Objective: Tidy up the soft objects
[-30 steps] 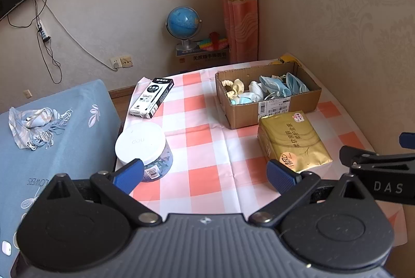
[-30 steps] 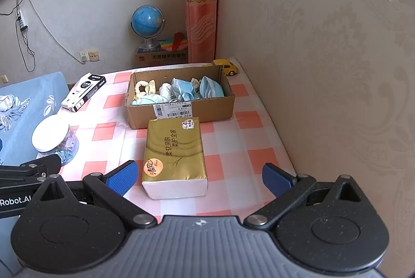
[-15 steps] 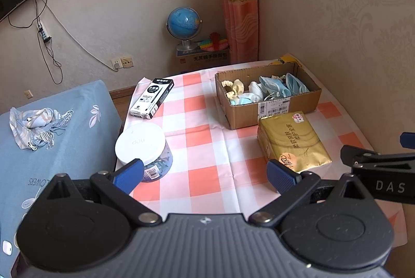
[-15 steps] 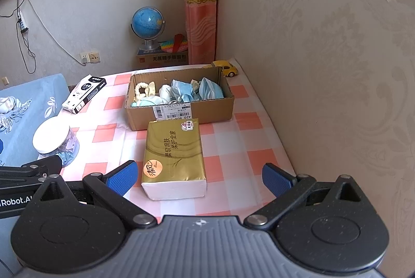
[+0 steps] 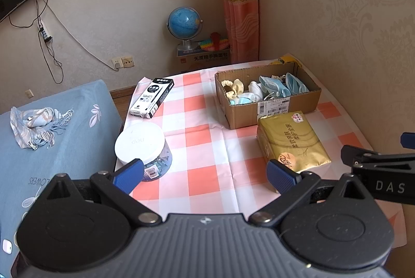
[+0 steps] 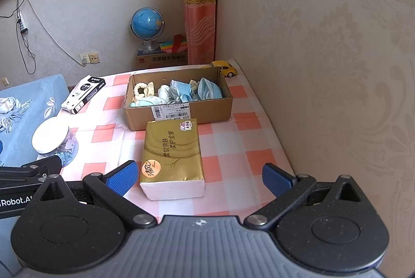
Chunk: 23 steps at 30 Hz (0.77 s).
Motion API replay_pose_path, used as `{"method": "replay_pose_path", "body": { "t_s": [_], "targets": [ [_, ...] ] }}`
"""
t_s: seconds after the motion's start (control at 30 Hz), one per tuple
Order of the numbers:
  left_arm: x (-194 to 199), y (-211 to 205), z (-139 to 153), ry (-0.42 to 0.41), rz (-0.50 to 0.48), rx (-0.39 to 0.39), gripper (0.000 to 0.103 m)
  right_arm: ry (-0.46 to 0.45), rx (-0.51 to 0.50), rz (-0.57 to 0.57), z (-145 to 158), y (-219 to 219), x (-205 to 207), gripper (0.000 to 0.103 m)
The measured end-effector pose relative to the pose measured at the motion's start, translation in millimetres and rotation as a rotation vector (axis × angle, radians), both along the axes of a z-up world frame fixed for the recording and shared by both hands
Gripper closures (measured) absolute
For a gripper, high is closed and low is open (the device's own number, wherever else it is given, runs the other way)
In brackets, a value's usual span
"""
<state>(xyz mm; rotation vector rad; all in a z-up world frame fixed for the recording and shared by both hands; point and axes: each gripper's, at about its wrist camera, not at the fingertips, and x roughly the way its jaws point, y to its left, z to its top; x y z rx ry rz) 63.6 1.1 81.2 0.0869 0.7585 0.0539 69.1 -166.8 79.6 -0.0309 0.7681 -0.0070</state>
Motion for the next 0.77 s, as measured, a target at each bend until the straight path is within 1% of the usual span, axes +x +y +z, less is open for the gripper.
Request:
{"method": "replay_pose_path", "body": {
  "t_s": [0.77],
  "targets": [
    [1.0,-3.9,0.4,0.003,0.007,0.000,0.003,0.002,0.003,-0.003,-2.9,-3.4,1.6,0.000]
  ]
}}
